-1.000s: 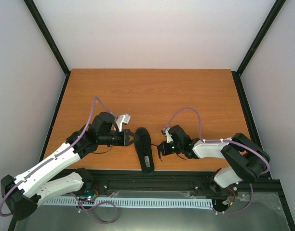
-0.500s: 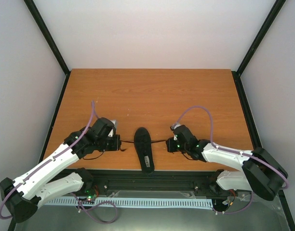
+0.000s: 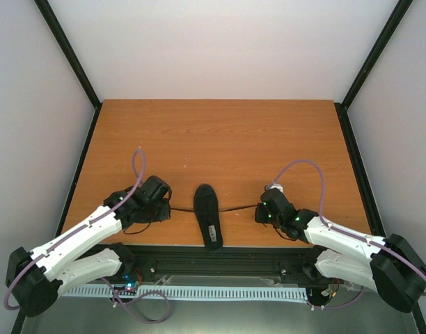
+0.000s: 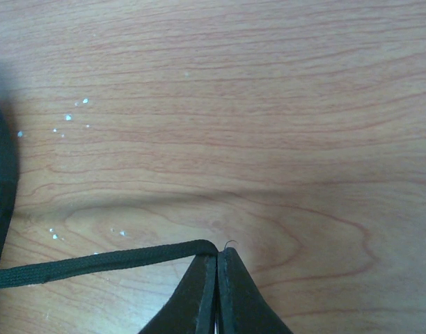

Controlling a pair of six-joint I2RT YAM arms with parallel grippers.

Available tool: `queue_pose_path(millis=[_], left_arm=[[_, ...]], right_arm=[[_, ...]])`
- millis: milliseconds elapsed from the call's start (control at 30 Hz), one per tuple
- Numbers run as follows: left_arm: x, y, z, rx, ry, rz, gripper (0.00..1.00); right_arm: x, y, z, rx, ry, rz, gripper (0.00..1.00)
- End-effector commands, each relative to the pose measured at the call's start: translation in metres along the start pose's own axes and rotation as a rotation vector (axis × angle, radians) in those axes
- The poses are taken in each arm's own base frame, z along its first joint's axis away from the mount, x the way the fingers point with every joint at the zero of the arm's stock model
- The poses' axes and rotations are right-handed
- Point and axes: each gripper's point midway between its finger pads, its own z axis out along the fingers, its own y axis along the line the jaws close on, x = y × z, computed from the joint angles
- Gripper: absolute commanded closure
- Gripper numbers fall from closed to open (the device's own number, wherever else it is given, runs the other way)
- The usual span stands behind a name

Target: Tie the shoes

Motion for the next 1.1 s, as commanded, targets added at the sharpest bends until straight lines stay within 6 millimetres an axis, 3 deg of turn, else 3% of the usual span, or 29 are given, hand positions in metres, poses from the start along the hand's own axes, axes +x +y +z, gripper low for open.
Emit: queue_pose_path(millis=[0,200,433,467,633,700,833,933,1067], left_arm=[[0.001,0.016,0.017,-0.057,-0.031,-0.104,0.99],[0.012,0.025,0.038,-0.083,-0.013,-0.151,0.99],[0.024,0.014,0.053,-0.003,0.03,-0.115,0.99],[0.024,0.01,0.054,0.022,0.031,-0.1,0.99],[0.023,-0.007,0.048,0.13,0.022,-0.036,0.95],[0.021,-0.012,0.045,0.163,0.013,-0.024,0.95],[0.02,-0.015,0.044,0.175,0.011,-0.012,0.95],[0.022,-0.015,0.047,0.169,0.022,-0.01,0.91],[0.024,-0.01,0.05,0.144,0.03,-0.015,0.77]], right_arm=[[0.003,-0.027,-0.003,0.101,-0.028,0.073,0.97],[0.017,-0.035,-0.001,0.103,-0.004,0.106,0.97],[0.019,-0.029,-0.002,0.072,0.013,0.099,0.97],[0.017,-0.026,-0.003,0.06,0.015,0.078,0.94],[0.006,-0.012,-0.015,0.02,0.017,-0.001,0.56],[0.0,0.001,-0.021,-0.033,0.018,-0.052,0.45],[0.0,0.056,-0.035,-0.283,0.067,-0.182,0.33],[0.006,0.09,-0.044,-0.384,0.1,-0.257,0.3],[0.014,0.118,-0.049,-0.42,0.11,-0.323,0.27]])
